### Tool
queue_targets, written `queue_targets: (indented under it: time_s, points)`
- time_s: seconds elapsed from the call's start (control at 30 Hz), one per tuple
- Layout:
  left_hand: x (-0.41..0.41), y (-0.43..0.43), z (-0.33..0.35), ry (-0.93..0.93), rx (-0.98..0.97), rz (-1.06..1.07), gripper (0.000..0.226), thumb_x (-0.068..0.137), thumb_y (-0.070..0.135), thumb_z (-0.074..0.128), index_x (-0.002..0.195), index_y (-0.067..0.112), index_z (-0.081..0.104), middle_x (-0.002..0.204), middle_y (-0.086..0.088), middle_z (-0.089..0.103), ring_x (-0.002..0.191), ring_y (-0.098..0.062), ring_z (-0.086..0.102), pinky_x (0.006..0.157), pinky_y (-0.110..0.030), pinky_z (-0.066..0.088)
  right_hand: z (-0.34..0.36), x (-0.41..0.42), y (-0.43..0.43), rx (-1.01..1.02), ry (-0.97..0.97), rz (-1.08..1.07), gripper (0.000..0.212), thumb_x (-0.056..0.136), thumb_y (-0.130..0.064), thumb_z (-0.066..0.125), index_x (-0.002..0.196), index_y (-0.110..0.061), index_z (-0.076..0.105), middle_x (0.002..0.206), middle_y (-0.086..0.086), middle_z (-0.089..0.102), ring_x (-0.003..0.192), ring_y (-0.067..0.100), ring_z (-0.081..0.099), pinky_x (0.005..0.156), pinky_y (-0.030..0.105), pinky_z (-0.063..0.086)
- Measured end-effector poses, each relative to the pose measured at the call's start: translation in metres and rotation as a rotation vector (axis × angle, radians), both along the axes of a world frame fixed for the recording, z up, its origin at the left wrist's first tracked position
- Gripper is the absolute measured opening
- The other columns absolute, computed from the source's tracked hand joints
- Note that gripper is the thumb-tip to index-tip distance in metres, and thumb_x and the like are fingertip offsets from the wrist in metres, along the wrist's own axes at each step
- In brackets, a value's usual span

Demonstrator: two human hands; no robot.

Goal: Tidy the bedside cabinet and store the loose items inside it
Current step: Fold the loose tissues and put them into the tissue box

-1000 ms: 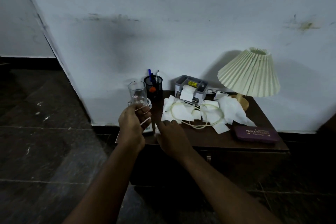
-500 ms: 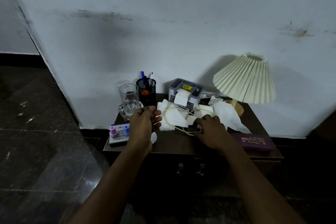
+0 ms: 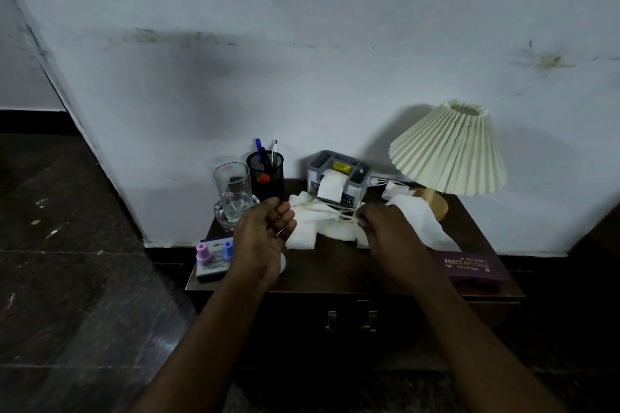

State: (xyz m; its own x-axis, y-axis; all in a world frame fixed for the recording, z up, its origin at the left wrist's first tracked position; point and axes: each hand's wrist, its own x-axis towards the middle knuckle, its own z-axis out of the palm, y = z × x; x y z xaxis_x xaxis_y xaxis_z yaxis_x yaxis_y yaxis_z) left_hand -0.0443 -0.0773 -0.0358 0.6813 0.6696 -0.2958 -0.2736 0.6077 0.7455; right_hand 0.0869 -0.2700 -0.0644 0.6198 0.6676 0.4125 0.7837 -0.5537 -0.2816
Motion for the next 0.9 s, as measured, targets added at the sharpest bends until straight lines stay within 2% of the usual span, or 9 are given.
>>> queue_targets:
  time_s: [0.2, 0.33, 0.43, 0.5, 0.6, 0.67, 0.77, 0.83, 0.9]
  points:
    - [0.003, -0.004, -0.005, 0.170, 0.215, 0.014, 0.014, 0.096, -0.004, 0.061, 0.099, 0.008, 0.068, 0.100, -0.015, 0.072, 0.088, -0.022, 0.068, 0.082, -0.033, 0.059, 0.007, -0.002, -0.007, 0.400, 0.016, -0.066, 0.011, 0.098, -0.005, 0.060, 0.103, -0.010, 0.068, 0.096, 0.003, 0.068, 0.089, 0.020, 0.061, 0.079, 0.040, 0.050]
    - [0.000, -0.008, -0.012, 0.343, 0.569, 0.000, 0.021, 0.093, -0.002, 0.064, 0.102, 0.016, 0.068, 0.108, -0.007, 0.071, 0.091, -0.020, 0.067, 0.088, -0.037, 0.058, 0.012, -0.001, -0.014, 0.479, 0.020, -0.022, 0.012, 0.100, -0.011, 0.060, 0.108, -0.010, 0.069, 0.102, 0.001, 0.069, 0.094, 0.020, 0.063, 0.081, 0.043, 0.055]
    - [0.001, -0.010, -0.015, 0.411, 1.010, -0.066, 0.027, 0.093, 0.006, 0.066, 0.113, 0.023, 0.066, 0.113, 0.008, 0.067, 0.098, -0.013, 0.065, 0.078, -0.012, 0.049, 0.014, -0.003, -0.016, 0.527, 0.029, -0.037, 0.014, 0.102, -0.015, 0.057, 0.110, -0.011, 0.068, 0.102, 0.001, 0.068, 0.095, 0.020, 0.063, 0.080, 0.048, 0.056]
    - [0.008, -0.008, -0.015, 0.449, 1.212, -0.093, 0.027, 0.094, 0.006, 0.064, 0.119, 0.018, 0.069, 0.113, 0.011, 0.065, 0.101, -0.008, 0.061, 0.076, -0.004, 0.041, 0.018, -0.006, -0.018, 0.592, 0.020, -0.061, 0.012, 0.103, -0.011, 0.058, 0.109, -0.010, 0.068, 0.101, 0.001, 0.067, 0.096, 0.020, 0.062, 0.081, 0.049, 0.055]
    - [0.036, 0.009, -0.018, 0.507, 1.431, -0.106, 0.030, 0.092, -0.002, 0.057, 0.116, 0.005, 0.073, 0.116, -0.006, 0.072, 0.109, -0.022, 0.065, 0.091, -0.023, 0.046, 0.026, -0.009, -0.023, 0.682, -0.019, -0.104, 0.010, 0.102, -0.006, 0.058, 0.106, -0.006, 0.067, 0.097, 0.003, 0.067, 0.092, 0.018, 0.062, 0.079, 0.042, 0.053]
    - [0.059, 0.022, -0.024, 0.629, 1.606, -0.232, 0.028, 0.090, -0.001, 0.056, 0.113, -0.001, 0.072, 0.114, -0.016, 0.072, 0.109, -0.032, 0.065, 0.093, -0.034, 0.046, 0.030, -0.010, -0.027, 0.770, 0.021, -0.143, 0.009, 0.103, -0.011, 0.057, 0.105, -0.010, 0.065, 0.094, 0.002, 0.067, 0.089, 0.019, 0.064, 0.077, 0.042, 0.053]
    - [0.086, 0.036, -0.035, 0.883, 1.742, -0.457, 0.033, 0.096, 0.025, 0.061, 0.122, 0.004, 0.063, 0.123, -0.014, 0.065, 0.115, -0.032, 0.061, 0.097, -0.037, 0.045, 0.037, -0.011, -0.033, 0.915, 0.093, -0.186, 0.008, 0.106, -0.020, 0.054, 0.104, -0.020, 0.062, 0.093, -0.005, 0.066, 0.091, 0.018, 0.068, 0.081, 0.044, 0.056]
    - [0.097, 0.037, -0.042, 1.024, 1.749, -0.565, 0.055, 0.092, 0.048, 0.066, 0.129, 0.008, 0.056, 0.129, -0.014, 0.061, 0.119, -0.034, 0.058, 0.101, -0.043, 0.048, 0.044, -0.013, -0.036, 1.028, 0.154, -0.196, 0.007, 0.105, -0.016, 0.056, 0.104, -0.015, 0.062, 0.094, -0.007, 0.067, 0.089, 0.011, 0.068, 0.083, 0.038, 0.058]
    - [0.105, 0.037, -0.047, 1.103, 1.710, -0.590, 0.068, 0.086, 0.055, 0.071, 0.135, 0.011, 0.051, 0.132, -0.014, 0.057, 0.123, -0.037, 0.056, 0.103, -0.050, 0.048, 0.051, -0.015, -0.038, 1.114, 0.215, -0.193, 0.010, 0.105, -0.012, 0.056, 0.105, -0.005, 0.062, 0.094, 0.004, 0.069, 0.088, 0.015, 0.070, 0.084, 0.034, 0.060]
